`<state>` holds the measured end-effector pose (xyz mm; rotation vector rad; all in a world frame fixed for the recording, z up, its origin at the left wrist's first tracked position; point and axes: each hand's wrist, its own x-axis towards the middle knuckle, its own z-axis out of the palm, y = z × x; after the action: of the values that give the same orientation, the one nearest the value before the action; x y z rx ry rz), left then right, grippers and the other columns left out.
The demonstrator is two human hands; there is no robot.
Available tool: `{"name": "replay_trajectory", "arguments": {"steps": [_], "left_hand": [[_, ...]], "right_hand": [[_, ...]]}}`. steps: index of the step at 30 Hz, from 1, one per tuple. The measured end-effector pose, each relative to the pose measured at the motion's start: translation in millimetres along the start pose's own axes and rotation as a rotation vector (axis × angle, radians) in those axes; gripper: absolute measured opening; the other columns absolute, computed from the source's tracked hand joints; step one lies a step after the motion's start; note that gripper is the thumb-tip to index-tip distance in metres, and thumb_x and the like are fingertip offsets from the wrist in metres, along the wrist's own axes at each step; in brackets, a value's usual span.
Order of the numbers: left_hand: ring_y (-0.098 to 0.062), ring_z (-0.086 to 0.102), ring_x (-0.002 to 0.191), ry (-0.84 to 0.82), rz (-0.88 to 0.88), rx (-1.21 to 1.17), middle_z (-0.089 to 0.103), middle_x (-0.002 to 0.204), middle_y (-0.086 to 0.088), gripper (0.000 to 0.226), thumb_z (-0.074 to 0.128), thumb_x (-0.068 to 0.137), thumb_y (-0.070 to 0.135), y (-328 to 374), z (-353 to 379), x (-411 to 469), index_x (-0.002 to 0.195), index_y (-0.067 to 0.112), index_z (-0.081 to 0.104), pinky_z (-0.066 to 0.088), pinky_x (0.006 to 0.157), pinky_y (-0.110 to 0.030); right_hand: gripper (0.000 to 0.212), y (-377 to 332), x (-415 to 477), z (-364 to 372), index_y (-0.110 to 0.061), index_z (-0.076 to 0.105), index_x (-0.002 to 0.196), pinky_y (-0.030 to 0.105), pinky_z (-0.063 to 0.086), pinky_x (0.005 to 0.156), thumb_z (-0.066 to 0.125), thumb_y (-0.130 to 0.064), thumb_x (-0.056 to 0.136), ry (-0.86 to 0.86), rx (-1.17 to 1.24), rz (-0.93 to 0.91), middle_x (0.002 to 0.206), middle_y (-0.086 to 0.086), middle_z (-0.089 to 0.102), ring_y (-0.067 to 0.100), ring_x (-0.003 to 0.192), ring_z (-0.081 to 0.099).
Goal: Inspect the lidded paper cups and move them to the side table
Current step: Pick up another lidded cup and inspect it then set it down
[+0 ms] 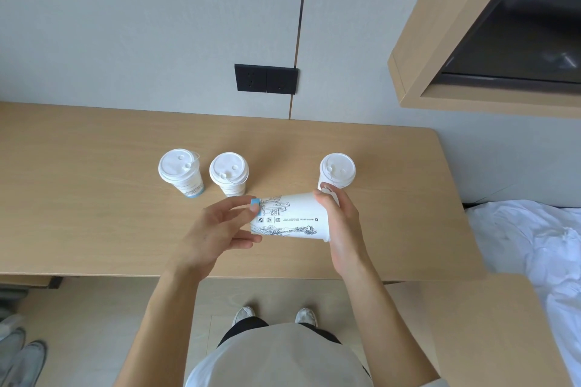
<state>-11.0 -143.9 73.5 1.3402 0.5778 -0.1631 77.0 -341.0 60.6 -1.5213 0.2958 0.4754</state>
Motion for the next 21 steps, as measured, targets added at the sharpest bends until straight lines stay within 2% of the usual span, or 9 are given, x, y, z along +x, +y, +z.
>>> {"name": "replay_trajectory", "arguments": {"steps": [3,4,6,8,12,16,19,21], "left_hand": [[-0.037,0.077,0.095,-0.068,0.032,0.027,0.078,0.12,-0.001,0.047,0.077,0.088,0.034,-0.9,-3.6,-1.1,0.133,0.026,0.065,0.06,0.084,-0.035],[-0.038,0.077,0.096,-0.057,0.024,0.033,0.078,0.119,0.0,0.044,0.076,0.09,0.036,-0.8,-3.0,-0.6,0.132,0.026,0.065,0.059,0.084,-0.036],[-0.037,0.078,0.089,-0.019,0.0,0.039,0.079,0.115,0.0,0.033,0.07,0.097,0.039,0.2,1.1,0.2,0.126,0.025,0.069,0.059,0.079,-0.035],[-0.032,0.077,0.083,-0.005,0.003,0.041,0.079,0.115,-0.004,0.032,0.071,0.096,0.038,-0.9,2.0,1.6,0.125,0.024,0.07,0.058,0.076,-0.033],[-0.029,0.076,0.092,-0.025,0.058,0.053,0.078,0.119,0.001,0.048,0.077,0.085,0.039,-0.4,-0.9,2.2,0.131,0.029,0.066,0.057,0.083,-0.038],[-0.029,0.077,0.083,0.049,0.022,0.071,0.08,0.112,-0.001,0.03,0.067,0.097,0.04,0.1,5.8,3.8,0.121,0.022,0.071,0.056,0.074,-0.035],[-0.018,0.074,0.098,0.027,0.069,0.055,0.077,0.122,0.003,0.031,0.073,0.094,0.024,-1.2,3.1,3.1,0.125,0.023,0.07,0.059,0.081,-0.036],[-0.021,0.075,0.103,0.045,0.081,0.061,0.076,0.122,0.005,0.029,0.073,0.095,0.025,-0.8,2.7,2.9,0.124,0.025,0.071,0.061,0.083,-0.039]], "right_hand": [[0.056,-1.9,0.2,-1.4,-0.037,0.071,0.115,0.052,0.048,0.113,0.076,-0.058,0.064,-0.001,0.01,-0.005,0.128,-0.008,0.07,0.017,0.125,0.064],[0.056,-2.3,-0.1,-1.0,-0.036,0.071,0.115,0.051,0.048,0.113,0.076,-0.057,0.064,-0.005,0.012,-0.007,0.127,-0.009,0.071,0.016,0.125,0.064],[0.057,-2.9,-0.7,0.3,-0.035,0.071,0.116,0.05,0.048,0.113,0.076,-0.058,0.064,-0.012,0.013,-0.022,0.127,-0.01,0.07,0.015,0.125,0.064],[0.058,-4.4,-1.6,1.4,-0.035,0.071,0.116,0.049,0.048,0.114,0.074,-0.059,0.063,-0.012,0.012,-0.029,0.128,-0.01,0.07,0.015,0.126,0.063],[0.051,-6.9,-2.0,0.5,-0.04,0.072,0.109,0.052,0.046,0.114,0.073,-0.061,0.061,-0.029,0.031,-0.008,0.128,-0.008,0.07,0.018,0.128,0.062],[0.05,-8.6,-2.9,0.1,-0.037,0.072,0.109,0.049,0.045,0.113,0.073,-0.058,0.064,-0.029,0.047,-0.017,0.125,-0.01,0.071,0.015,0.127,0.061],[0.04,-10.0,-1.5,-2.3,-0.037,0.073,0.107,0.043,0.043,0.111,0.07,-0.051,0.07,-0.028,0.065,0.007,0.118,-0.019,0.07,0.008,0.126,0.058],[0.033,-11.2,-0.7,-3.8,-0.038,0.074,0.102,0.04,0.046,0.106,0.07,-0.049,0.071,-0.028,0.088,0.024,0.11,-0.023,0.071,0.007,0.124,0.06]]}}
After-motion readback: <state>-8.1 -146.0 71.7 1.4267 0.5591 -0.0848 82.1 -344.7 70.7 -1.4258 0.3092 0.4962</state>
